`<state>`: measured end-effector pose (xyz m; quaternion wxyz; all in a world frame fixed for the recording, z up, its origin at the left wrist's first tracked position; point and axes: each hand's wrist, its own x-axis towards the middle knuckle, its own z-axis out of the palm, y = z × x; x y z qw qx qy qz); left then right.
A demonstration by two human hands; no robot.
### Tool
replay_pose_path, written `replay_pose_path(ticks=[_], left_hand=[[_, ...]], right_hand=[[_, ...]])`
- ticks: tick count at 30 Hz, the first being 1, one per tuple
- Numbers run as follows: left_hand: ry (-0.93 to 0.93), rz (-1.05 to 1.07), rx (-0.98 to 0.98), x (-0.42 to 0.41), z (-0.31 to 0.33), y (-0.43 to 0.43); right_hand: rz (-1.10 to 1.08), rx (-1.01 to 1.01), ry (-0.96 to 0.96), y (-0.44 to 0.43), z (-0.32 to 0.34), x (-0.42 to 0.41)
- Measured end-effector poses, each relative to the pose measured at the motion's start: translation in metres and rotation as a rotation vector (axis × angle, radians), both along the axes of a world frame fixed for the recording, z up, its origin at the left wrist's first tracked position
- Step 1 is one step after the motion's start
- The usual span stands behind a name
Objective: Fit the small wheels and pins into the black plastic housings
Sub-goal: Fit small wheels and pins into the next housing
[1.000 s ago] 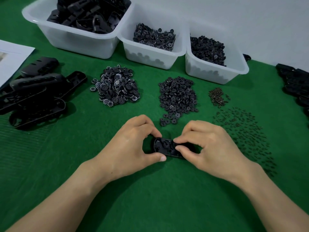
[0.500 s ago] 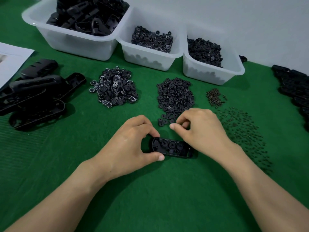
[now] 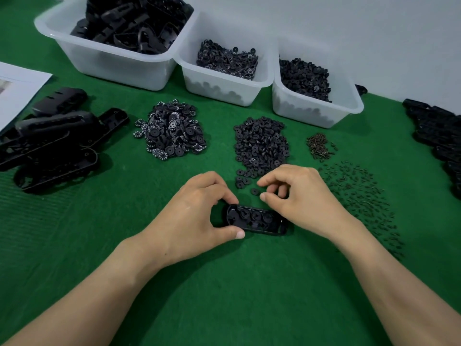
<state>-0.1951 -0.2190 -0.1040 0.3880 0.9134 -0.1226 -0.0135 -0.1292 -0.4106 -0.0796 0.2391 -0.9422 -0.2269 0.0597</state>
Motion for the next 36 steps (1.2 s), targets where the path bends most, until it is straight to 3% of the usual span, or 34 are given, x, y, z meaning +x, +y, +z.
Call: replay_pose_path(ticks=[13, 26, 36], left_hand=[[-0.005, -0.001, 0.008, 0.0, -0.001, 0.0], [-0.009, 0.004, 0.004, -0.001, -0.003, 0.001], [0.005, -0.022, 0.008, -0.001, 0.0, 0.001]], right_hand=[[0.148, 0.054, 0.054, -0.015, 0.013, -0.017], [0.184, 0.022, -0.108, -0.02, 0.008, -0.032], [-0.064, 0.299, -0.083, -0.045, 0.011, -0.032]])
